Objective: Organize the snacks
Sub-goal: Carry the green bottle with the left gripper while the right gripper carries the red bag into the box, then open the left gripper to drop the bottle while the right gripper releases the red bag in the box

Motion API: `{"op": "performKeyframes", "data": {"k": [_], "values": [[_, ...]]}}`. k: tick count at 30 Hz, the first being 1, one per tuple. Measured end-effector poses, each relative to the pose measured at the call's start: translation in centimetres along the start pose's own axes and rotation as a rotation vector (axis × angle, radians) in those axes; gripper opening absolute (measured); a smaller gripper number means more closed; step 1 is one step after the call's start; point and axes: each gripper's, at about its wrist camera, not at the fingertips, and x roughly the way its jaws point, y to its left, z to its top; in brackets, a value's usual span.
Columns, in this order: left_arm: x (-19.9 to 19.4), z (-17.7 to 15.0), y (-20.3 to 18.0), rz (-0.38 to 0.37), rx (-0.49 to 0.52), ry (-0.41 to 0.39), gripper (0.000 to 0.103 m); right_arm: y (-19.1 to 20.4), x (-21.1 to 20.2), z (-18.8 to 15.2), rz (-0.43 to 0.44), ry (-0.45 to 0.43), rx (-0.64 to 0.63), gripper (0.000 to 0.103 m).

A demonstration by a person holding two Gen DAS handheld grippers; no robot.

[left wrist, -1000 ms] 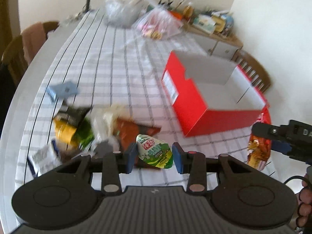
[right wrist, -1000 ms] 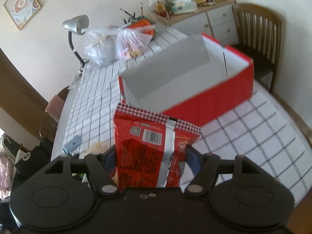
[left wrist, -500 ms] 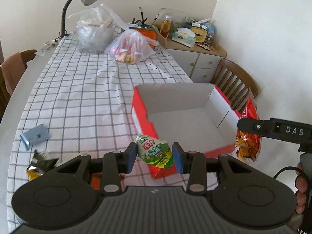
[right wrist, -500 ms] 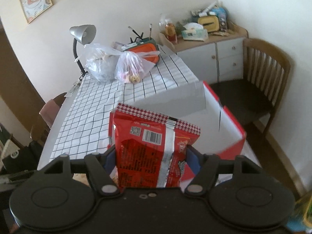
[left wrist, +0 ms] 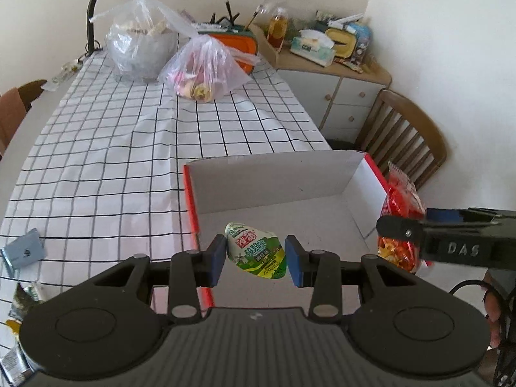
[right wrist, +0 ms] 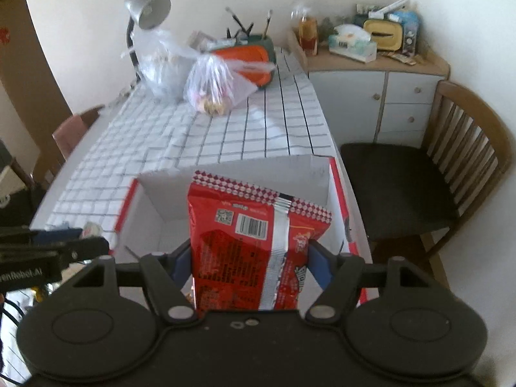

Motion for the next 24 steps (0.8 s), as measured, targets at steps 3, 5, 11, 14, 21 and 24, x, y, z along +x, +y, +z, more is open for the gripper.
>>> {"op": "performKeyframes", "data": {"k": [3, 5, 11, 14, 21, 24], "values": [[1.7, 0.8, -0.9, 0.012, 0.001, 0.027, 0.039, -0.7, 2.0, 0.6, 0.023, 0.06, -0.058, 0.071], [3.3, 1.3, -1.5, 0.019, 0.003, 0.051, 0.039, -1.0, 3.4, 0.8, 0.03, 0.095, -0.085, 0.071], [7.0, 1.5, -2.4, 0.032, 0.006, 0.145, 0.04, -0.3, 6.7, 0.3, 0.05, 0.186, -0.189, 0.07], [8.8, 1.3, -2.6, 0.045, 0.005, 0.196, 0.04, -0.1, 7.8, -0.2, 0.048, 0.223, -0.211, 0.07], [11.7, 1.0, -3.5, 0.082, 0.029, 0.301, 0.04, 0.4, 9.9, -0.9, 0.039, 0.289, -0.27, 0.07], [12.4, 0.9, -3.6, 0.087, 0.028, 0.33, 0.04, 0.8, 10.2, -1.1, 0.014, 0.29, -0.312, 0.071]]}}
